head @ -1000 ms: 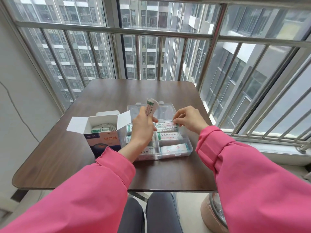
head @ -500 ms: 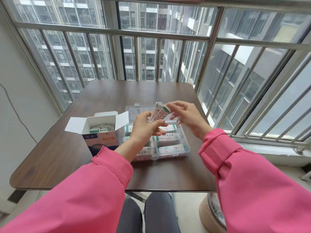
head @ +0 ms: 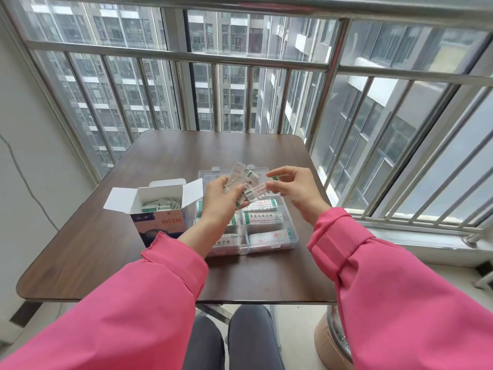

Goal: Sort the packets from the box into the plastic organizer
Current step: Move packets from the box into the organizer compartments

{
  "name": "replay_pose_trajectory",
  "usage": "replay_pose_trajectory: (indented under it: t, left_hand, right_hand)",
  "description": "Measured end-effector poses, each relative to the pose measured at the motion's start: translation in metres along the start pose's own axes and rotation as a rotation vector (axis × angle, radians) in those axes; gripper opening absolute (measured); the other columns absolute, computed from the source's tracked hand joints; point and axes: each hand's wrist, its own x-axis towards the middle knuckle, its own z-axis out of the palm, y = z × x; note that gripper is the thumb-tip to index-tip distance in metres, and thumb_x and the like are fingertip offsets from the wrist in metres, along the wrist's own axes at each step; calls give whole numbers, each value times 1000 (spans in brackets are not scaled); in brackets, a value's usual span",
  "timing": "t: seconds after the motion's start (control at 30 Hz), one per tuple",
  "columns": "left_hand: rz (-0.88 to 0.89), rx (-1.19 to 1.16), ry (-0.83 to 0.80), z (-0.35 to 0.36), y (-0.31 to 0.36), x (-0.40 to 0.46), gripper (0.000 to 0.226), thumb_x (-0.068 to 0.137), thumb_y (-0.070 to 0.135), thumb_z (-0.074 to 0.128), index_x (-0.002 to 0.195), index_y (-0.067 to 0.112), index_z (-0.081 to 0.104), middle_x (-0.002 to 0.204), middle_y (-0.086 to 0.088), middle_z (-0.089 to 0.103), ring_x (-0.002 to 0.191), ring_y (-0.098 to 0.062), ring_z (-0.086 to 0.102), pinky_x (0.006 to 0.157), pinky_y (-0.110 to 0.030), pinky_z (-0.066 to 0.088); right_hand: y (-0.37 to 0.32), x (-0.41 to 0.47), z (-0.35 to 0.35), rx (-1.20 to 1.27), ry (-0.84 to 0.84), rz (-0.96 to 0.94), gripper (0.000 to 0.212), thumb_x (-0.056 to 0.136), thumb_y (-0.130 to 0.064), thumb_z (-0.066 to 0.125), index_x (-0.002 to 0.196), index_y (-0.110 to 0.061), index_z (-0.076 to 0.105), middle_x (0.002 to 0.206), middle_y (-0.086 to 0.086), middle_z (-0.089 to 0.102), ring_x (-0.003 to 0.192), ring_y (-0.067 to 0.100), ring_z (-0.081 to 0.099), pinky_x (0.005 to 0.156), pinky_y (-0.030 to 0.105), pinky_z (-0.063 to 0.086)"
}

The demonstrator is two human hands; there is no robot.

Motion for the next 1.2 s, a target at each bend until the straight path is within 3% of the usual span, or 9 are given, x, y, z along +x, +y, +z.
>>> replay_pose_trajectory:
  t: [0.07, 0.17, 0.23, 0.33, 0.43, 0.57, 0.77, 1.07, 1.2]
  left_hand:
    - [2, -9, 25, 0, 2, 0, 12, 90, -3, 55, 100, 3, 58, 86, -6, 64, 73, -14, 64, 59, -22, 58]
    - [16, 54, 92, -1, -1, 6, 13, 87, -1, 61, 93, 10, 59, 90, -9, 66, 81, -24, 67, 73, -42, 59]
    - [21, 100, 134, -2, -2, 8, 13, 85, 3, 65, 89, 14, 61, 90, -10, 68, 86, -29, 68, 80, -48, 56]
    - [9, 129, 109, 1, -1, 7, 12, 84, 6, 67, 91, 13, 62, 91, -11, 69, 83, -27, 67, 77, -43, 57]
    - [-47, 92, -39, 3, 2, 4, 16, 84, 5, 68, 99, 10, 63, 89, -9, 68, 77, -19, 66, 65, -33, 58]
    - [-74, 86, -97, 4, 2, 3, 15, 87, 5, 64, 101, 7, 62, 88, -10, 66, 78, -21, 65, 68, -36, 58]
    - [-12, 214, -22, 3, -6, 12, 11, 93, 15, 55, 86, 23, 60, 96, -12, 69, 90, -29, 67, 82, -50, 55]
    - [56, 174, 130, 4, -10, 18, 23, 96, 11, 45, 80, 25, 53, 98, -13, 68, 88, -29, 68, 82, -48, 55]
    - [66, 194, 153, 4, -7, 19, 28, 98, 7, 37, 80, 26, 48, 93, -10, 68, 84, -24, 69, 83, -45, 54]
  right_hand:
    - [1, 1, -2, 33, -23, 15, 15, 77, 1, 72, 91, -5, 69, 71, 8, 66, 55, 6, 56, 51, 11, 41]
    - [2, 1, -4, 112, -85, 21, 13, 78, 1, 71, 85, -8, 68, 68, 5, 65, 51, 2, 55, 52, 11, 42]
    - [3, 2, -5, 125, -96, 19, 13, 78, 0, 71, 84, -10, 68, 71, 7, 65, 53, 3, 55, 54, 12, 43]
    - [3, 1, -6, 119, -119, 14, 13, 77, 1, 71, 84, -10, 68, 69, 6, 65, 53, 3, 56, 55, 12, 44]
    - [3, 0, -2, 119, -129, 13, 17, 76, 6, 70, 83, -9, 65, 58, -4, 64, 49, 2, 57, 51, 11, 44]
    - [5, 1, 3, 56, -96, 39, 19, 75, -1, 74, 84, -13, 63, 59, -2, 61, 46, 1, 55, 48, 13, 42]
    - [7, 7, 2, 93, -30, 111, 23, 75, -1, 74, 96, -2, 64, 66, 4, 59, 46, 1, 54, 51, 14, 46]
    - [17, 13, -4, 72, 87, 203, 18, 77, -1, 73, 94, -1, 65, 70, 7, 62, 54, 10, 59, 52, 15, 50]
    - [23, 19, 2, -81, 132, 192, 19, 79, -1, 72, 97, -1, 67, 68, 7, 62, 55, 13, 59, 59, 20, 54]
